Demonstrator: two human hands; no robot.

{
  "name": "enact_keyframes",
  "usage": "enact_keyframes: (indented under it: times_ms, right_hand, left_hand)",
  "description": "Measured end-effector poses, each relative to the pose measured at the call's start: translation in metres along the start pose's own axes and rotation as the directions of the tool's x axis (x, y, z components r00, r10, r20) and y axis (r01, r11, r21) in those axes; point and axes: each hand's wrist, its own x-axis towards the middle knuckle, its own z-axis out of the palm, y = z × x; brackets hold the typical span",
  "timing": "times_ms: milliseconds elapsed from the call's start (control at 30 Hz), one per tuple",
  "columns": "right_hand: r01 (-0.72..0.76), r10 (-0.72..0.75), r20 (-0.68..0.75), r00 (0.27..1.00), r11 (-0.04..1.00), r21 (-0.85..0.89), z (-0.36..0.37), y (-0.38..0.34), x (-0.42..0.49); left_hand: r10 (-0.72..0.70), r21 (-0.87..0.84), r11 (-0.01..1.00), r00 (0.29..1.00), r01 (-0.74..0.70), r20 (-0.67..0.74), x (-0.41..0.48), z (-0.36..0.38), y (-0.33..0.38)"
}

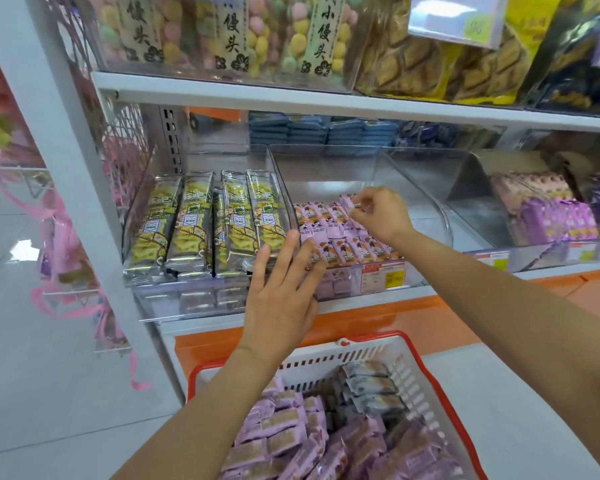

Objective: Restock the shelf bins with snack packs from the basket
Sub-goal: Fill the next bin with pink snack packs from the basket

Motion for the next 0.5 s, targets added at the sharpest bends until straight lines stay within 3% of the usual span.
enact_keyframes:
  times_ms: [100, 233, 300, 400, 500]
  right_hand:
    - [0.081, -0.074, -0.041, 0.996, 0.975, 0.208, -0.016, -0.020, -0.029]
    - [0.168, -0.157, -0.061, 0.986, 0.891, 0.422, -0.035, -0.038, -0.079]
    - [0.265, -0.246, -0.101, 0.964, 0.882, 0.389, -0.037, -0.040, -0.105]
    - [0.400, -0.392, -0.089, 0.916, 0.867, 0.296, -0.024, -0.039, -0.141]
    - [0.355, -0.381, 0.021, 0.924, 0.880, 0.317, 0.002, -0.030, -0.172]
  left_hand:
    - [-0.006, 0.013, 1.000, 1.000, 0.006, 0.015, -0.003, -0.005, 0.004]
    - [0.089, -0.029, 0.995, 0.995, -0.091, -0.040, -0.023, -0.005, 0.012]
    - [0.198, -0.036, 0.979, 0.980, -0.198, -0.024, -0.039, 0.000, 0.015]
    - [0.378, -0.075, 0.926, 0.916, -0.371, 0.133, -0.065, 0.011, 0.013]
    - [0.309, -0.110, 0.951, 0.892, -0.289, 0.329, -0.089, 0.022, 0.007]
